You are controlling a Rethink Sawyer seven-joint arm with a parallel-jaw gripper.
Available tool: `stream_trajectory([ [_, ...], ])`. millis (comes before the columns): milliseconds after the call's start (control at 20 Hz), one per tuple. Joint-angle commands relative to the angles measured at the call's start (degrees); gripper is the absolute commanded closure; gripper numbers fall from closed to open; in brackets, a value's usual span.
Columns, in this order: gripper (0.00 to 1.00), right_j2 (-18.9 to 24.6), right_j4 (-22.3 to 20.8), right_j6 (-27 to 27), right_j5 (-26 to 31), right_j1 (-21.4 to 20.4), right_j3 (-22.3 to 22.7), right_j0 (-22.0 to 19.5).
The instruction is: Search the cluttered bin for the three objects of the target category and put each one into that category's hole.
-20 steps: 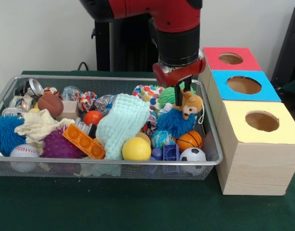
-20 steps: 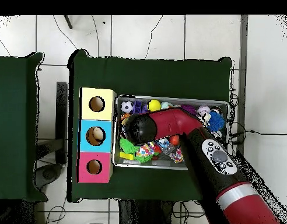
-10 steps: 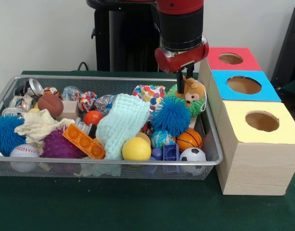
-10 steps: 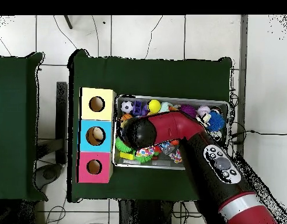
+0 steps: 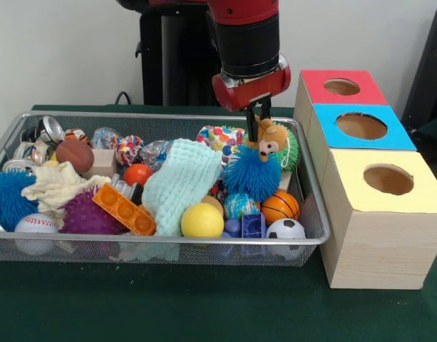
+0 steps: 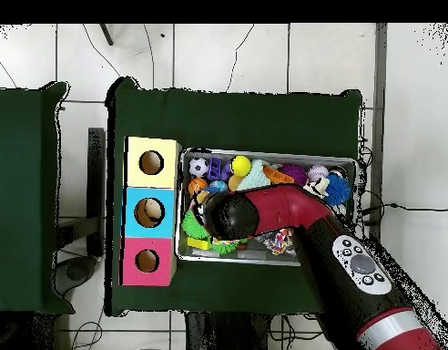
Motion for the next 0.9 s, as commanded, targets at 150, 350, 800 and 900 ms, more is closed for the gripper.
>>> stream_trajectory([
  [150, 1.00, -0.45, -4.89, 2.46, -10.03, 2.36, 5.69, -1.23],
  [350, 1.00, -1.59, -5.76, 4.84, -13.28, 1.79, 8.49, 0.04],
  [800, 1.00, -3.34, -2.25, 9.10, -14.71, -1.75, 13.40, 3.50],
  [900, 1.00, -3.25, -1.27, 8.70, -13.44, -2.38, 14.35, 3.52],
])
